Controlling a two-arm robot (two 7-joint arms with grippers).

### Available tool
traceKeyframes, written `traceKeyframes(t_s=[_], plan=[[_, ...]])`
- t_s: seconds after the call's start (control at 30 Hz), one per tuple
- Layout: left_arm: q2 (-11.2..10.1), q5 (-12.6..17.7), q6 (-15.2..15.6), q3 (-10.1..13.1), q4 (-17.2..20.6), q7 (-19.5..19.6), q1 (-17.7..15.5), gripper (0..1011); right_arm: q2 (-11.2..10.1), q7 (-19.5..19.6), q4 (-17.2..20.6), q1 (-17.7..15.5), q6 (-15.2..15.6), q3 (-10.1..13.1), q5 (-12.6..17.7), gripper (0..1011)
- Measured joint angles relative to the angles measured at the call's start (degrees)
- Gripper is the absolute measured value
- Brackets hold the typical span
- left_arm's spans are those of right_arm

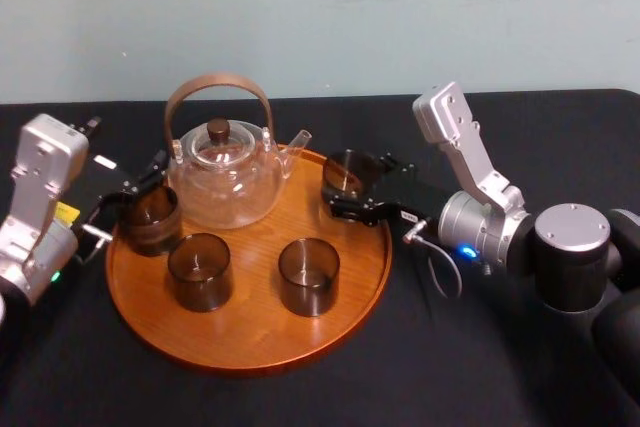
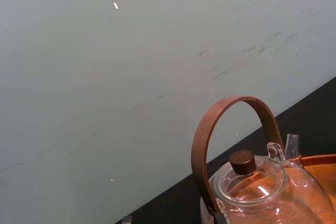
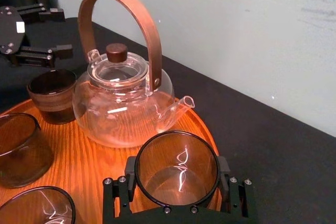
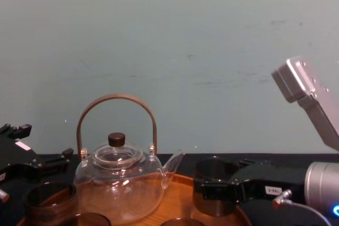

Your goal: Pick up the glass from the table and place it on the tray.

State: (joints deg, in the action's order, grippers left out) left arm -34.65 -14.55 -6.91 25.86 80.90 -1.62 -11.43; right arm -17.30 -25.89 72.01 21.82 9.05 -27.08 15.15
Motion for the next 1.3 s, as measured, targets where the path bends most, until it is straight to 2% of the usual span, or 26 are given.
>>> traceKeyframes(t_s=[0.67,0.87,1.3], plan=[[0.0,0.0,0.0,0.0,0.0,0.0,0.0,1001,0.13,0.22,-0.72,0.28,0.46,-0.16,-0.03,905],[0.0,0.0,0.0,0.0,0.0,0.0,0.0,1001,0.11,0.22,-0.68,0.25,0.42,-0.13,-0.01,1002],[0.0,0.0,0.0,0.0,0.0,0.0,0.0,1001,0.01,0.12,-0.32,-0.02,0.03,0.24,0.39,1002]])
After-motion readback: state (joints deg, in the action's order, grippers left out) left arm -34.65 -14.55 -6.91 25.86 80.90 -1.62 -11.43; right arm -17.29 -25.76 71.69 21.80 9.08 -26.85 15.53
